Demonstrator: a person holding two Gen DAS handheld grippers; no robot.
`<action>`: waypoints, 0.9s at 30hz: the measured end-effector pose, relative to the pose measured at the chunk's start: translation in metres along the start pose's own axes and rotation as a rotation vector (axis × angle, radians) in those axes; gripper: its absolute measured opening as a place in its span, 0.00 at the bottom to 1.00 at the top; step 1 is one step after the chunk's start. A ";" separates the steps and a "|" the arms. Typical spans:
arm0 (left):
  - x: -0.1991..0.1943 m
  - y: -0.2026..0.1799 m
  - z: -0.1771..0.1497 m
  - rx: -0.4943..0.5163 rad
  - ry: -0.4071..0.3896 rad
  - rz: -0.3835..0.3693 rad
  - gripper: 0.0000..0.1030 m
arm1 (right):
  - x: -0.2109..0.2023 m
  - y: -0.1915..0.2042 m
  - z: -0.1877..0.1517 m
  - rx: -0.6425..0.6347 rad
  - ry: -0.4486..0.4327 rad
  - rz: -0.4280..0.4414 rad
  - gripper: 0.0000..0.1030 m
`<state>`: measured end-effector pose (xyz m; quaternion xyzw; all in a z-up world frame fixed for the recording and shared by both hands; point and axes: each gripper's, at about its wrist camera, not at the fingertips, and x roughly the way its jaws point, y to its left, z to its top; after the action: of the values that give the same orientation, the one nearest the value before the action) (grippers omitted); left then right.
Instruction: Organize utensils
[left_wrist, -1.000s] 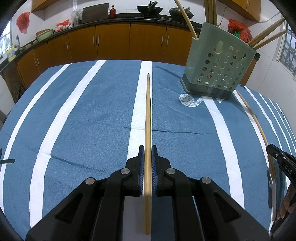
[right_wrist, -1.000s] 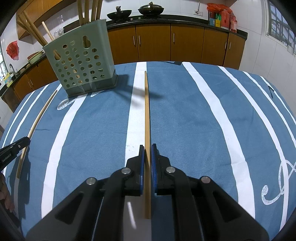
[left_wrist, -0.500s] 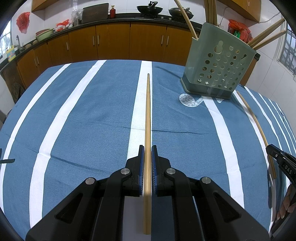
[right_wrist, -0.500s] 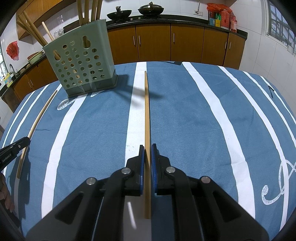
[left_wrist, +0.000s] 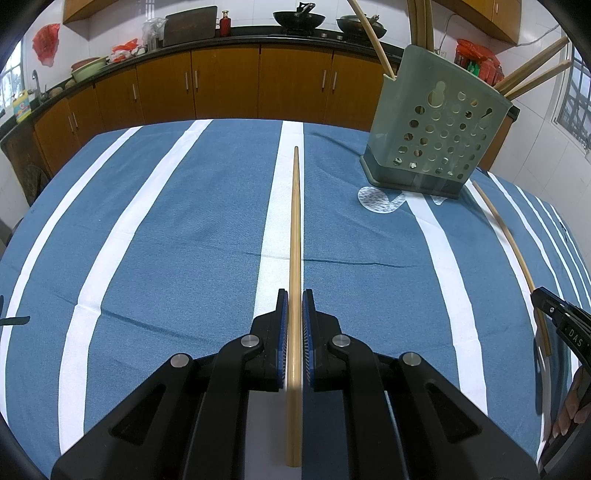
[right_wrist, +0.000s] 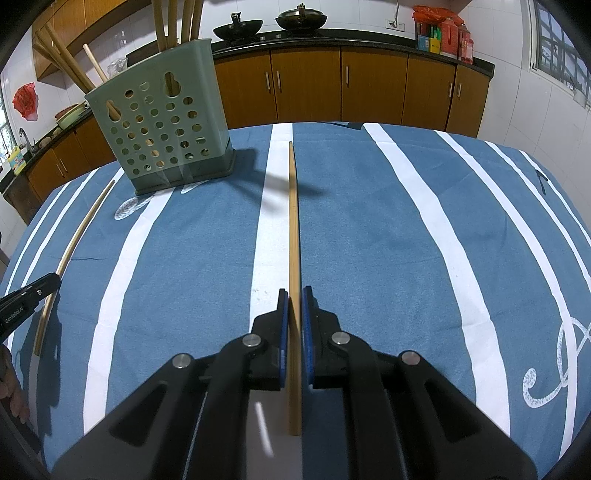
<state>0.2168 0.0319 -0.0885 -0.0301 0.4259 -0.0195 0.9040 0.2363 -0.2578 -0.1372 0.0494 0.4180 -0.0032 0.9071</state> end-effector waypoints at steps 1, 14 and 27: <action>0.000 0.000 0.000 0.000 0.000 0.000 0.09 | 0.000 0.000 0.000 0.000 0.000 0.000 0.09; -0.004 0.000 -0.005 0.027 0.003 0.010 0.08 | -0.001 -0.005 -0.002 0.032 -0.001 0.033 0.08; -0.066 0.010 0.023 0.031 -0.157 -0.035 0.07 | -0.068 -0.017 0.022 0.060 -0.176 0.062 0.07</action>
<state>0.1929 0.0465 -0.0240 -0.0248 0.3526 -0.0394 0.9346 0.2074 -0.2791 -0.0729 0.0890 0.3345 0.0078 0.9381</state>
